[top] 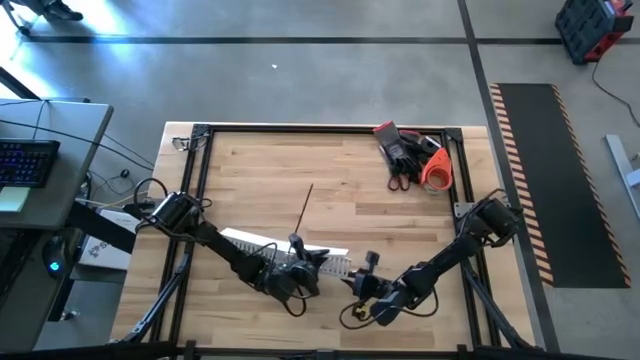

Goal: Ziptie cables
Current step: Close the white cable duct

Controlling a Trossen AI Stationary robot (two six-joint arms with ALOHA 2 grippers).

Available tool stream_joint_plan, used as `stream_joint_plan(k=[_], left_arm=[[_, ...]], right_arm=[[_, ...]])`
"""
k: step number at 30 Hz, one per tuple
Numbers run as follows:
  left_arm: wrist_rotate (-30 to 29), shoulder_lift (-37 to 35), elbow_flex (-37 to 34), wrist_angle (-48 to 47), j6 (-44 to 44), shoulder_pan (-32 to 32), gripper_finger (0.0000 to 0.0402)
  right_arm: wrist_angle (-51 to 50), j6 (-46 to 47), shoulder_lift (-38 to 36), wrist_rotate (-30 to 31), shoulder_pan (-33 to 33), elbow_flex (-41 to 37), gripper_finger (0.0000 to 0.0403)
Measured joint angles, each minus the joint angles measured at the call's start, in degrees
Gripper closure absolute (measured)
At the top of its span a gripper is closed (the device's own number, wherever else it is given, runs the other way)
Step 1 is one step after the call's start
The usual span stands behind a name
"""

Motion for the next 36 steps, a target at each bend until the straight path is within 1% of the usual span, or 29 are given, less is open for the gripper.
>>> stream_joint_plan(k=[9,15,17,24,29,33,36], left_arm=[[0.64,0.09,-0.07,2.07,0.26,0.53,0.0389],[0.67,0.09,-0.07,4.0,2.39,0.64,0.0389],[0.81,0.09,-0.07,4.02,2.61,0.79,0.0389],[0.71,0.09,-0.07,4.83,5.48,1.08,0.0389],[0.71,0.09,-0.07,4.82,5.89,1.17,0.0389],[2.53,0.06,-0.06,3.37,5.38,0.71,0.0389],[3.8,-0.49,0.13,0.56,2.87,0.06,0.0389]], right_arm=[[-0.26,-6.03,0.29,-5.12,-0.09,0.11,0.0401],[-0.54,-9.42,0.29,-6.74,-0.09,0.11,0.0402],[-0.77,-9.65,0.29,-7.91,-0.13,0.11,0.0402],[-2.26,-11.45,0.31,-9.02,-0.15,0.13,0.0403],[-2.67,-15.41,0.4,-7.53,-0.09,0.15,0.0403],[-4.07,-20.26,0.53,-2.67,0.14,0.17,0.0402],[-4.37,-25.76,0.62,0.3,0.42,0.13,0.0402]])
